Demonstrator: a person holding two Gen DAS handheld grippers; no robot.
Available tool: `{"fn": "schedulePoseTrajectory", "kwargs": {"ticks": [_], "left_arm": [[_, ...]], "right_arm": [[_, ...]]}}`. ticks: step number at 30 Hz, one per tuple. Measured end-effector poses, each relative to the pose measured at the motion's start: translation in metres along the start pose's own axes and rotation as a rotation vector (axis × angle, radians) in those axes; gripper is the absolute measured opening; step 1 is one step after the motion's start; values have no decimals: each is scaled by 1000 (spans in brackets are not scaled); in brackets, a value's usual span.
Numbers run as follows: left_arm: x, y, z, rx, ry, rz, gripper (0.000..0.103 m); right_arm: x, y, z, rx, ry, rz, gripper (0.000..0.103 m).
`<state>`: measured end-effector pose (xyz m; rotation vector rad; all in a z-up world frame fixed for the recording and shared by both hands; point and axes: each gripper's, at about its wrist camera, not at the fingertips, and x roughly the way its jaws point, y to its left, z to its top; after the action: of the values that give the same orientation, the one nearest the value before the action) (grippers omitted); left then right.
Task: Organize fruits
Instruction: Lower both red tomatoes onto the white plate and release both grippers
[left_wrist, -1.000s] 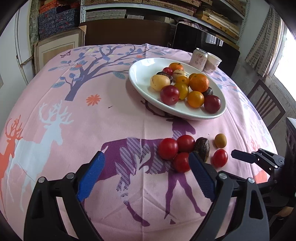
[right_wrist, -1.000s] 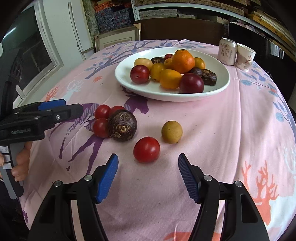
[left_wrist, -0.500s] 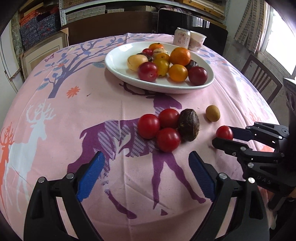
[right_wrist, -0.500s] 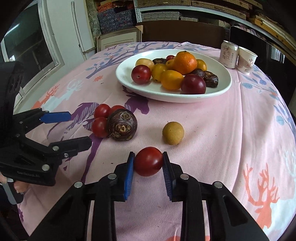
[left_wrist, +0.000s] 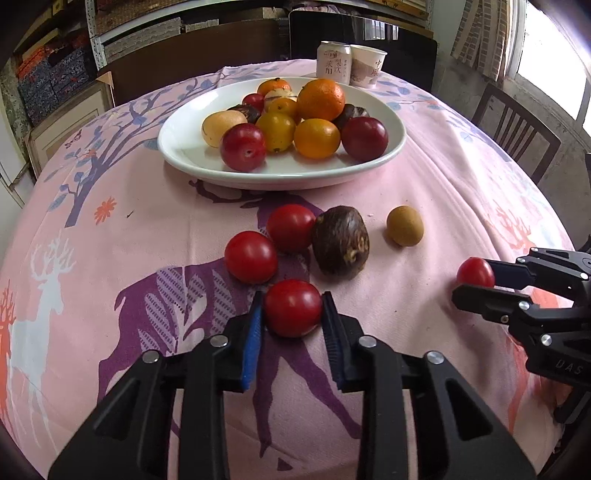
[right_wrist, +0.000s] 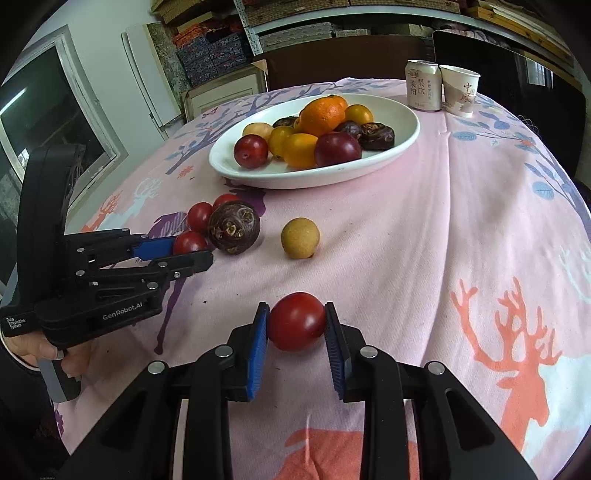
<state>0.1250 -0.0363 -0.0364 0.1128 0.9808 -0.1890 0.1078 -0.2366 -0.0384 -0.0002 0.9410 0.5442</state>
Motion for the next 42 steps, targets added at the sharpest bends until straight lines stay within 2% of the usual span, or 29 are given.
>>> {"fn": "schedulePoseTrajectory", "kwargs": {"ticks": [4,11,16,21,26,36,37,38,39,40,42], "left_arm": [[-9,3,-4,4,10,-5,29],[-45,15,-1,-19,-46,-37,29],[-76,26,21,-27,-136,-43,29],[-90,41,49,-73,-198,-37,29],[-74,46,77,-97,-206,-63,29],[1,65,118,-193,-142,-59,29],[6,67,120,-208,-143,-49,34],[9,70,122,-225,-148,-38,56],[10,74,123,-245,-160,-26,67],[9,76,124,-261,-180,-7,72],[9,81,123,-269,-184,-11,72]], "right_arm": [[-5,-3,-2,10,-8,-5,30],[-25,2,8,-4,-64,2,30],[-51,12,33,-63,-145,-6,30],[-65,18,62,-86,-232,-10,30],[-53,21,93,-78,-287,-14,31],[19,9,153,17,-214,51,32],[27,7,158,39,-211,63,42],[33,4,161,67,-210,80,55],[37,1,165,100,-210,92,56],[40,-1,166,122,-214,97,56],[41,-4,166,133,-222,94,56]]}}
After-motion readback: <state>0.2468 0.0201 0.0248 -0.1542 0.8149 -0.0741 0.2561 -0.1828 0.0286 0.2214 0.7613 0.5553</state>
